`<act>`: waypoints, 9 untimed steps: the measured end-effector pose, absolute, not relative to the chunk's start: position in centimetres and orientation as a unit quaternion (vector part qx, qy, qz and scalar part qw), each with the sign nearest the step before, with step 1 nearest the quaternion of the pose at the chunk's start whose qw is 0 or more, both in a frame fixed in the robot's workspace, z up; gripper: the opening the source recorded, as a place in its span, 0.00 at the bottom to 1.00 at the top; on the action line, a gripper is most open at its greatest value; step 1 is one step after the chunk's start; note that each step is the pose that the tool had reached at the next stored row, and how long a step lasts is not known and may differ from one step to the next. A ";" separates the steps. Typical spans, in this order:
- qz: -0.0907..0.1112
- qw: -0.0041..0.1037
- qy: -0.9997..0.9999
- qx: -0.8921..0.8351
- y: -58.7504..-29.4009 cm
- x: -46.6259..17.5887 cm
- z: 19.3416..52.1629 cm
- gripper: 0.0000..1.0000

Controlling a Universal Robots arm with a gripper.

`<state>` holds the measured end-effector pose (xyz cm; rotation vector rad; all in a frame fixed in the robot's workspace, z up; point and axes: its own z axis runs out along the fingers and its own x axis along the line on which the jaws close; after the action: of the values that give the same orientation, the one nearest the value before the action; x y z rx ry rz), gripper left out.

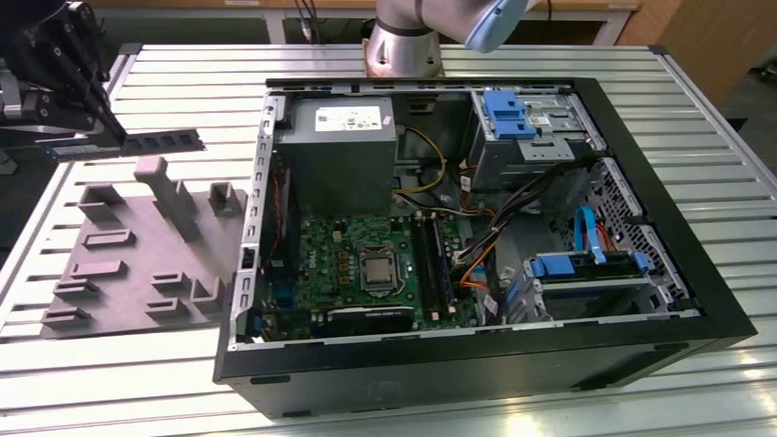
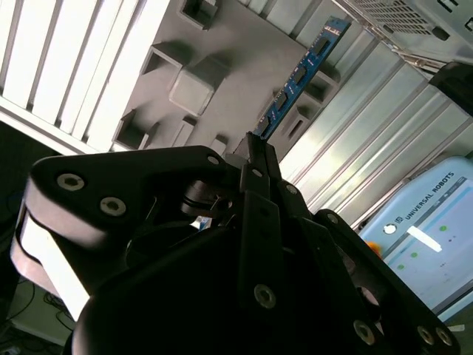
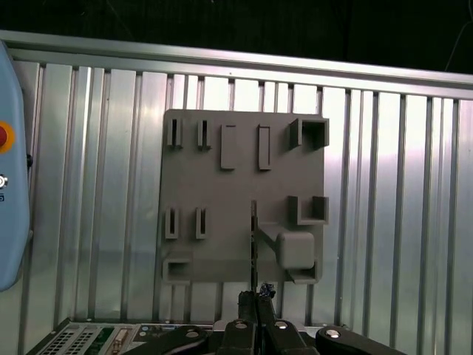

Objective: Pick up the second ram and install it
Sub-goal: 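Pick up the second ram and move it above second insertion slot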

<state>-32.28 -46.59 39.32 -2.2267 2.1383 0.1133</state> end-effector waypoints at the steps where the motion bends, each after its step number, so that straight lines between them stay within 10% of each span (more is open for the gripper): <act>1: 0.037 0.026 0.692 -0.721 -46.6 -32.2 39.3 0.12; 9: 0.037 0.026 0.692 -0.721 -46.6 -31.5 39.3 0.12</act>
<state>-31.47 -46.58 39.32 -2.2268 2.1383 0.1134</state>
